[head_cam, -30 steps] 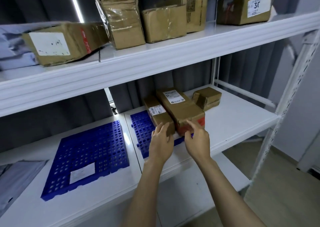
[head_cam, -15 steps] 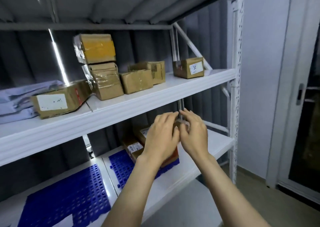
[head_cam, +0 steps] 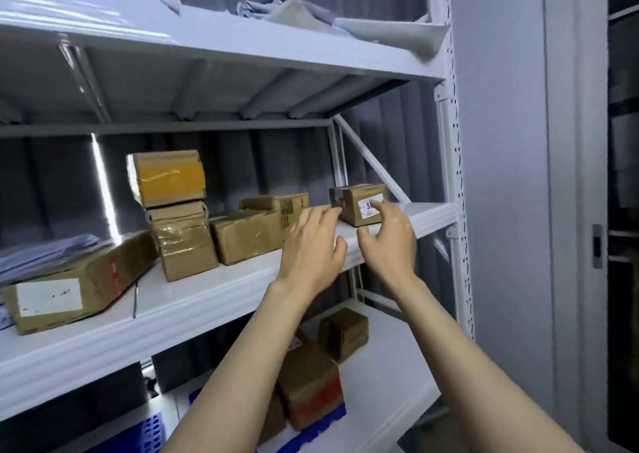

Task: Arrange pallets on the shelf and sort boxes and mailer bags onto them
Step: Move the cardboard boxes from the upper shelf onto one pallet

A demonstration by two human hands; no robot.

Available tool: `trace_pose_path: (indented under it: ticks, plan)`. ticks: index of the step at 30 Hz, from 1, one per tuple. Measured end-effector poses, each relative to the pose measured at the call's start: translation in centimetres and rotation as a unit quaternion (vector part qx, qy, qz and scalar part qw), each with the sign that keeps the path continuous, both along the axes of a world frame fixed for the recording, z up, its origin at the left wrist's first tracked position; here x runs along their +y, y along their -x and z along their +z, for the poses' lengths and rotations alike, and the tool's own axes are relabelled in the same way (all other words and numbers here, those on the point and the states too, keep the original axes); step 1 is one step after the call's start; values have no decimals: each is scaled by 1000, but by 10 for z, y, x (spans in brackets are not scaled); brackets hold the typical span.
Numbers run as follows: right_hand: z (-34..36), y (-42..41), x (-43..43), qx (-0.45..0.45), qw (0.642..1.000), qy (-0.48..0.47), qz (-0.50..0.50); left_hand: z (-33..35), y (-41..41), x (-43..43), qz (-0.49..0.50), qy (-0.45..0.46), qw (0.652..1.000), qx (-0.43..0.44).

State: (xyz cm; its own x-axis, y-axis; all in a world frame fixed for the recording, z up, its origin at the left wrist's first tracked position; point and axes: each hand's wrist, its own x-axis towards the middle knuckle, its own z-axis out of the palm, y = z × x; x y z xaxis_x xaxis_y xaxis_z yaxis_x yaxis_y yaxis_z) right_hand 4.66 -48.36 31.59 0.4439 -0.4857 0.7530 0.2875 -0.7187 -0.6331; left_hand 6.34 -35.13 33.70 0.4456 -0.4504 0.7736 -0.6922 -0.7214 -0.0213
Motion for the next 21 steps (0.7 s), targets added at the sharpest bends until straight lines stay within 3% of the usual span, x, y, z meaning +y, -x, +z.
trace_pose_path:
  ticks: [14,21]
  plan:
    - [31,-136,-61,129,991,-36,-11,16,-92,-59,88,64,991,74]
    - [18,-140,-65,38,998,-42,4,13,-95,-64,135,20,988,76]
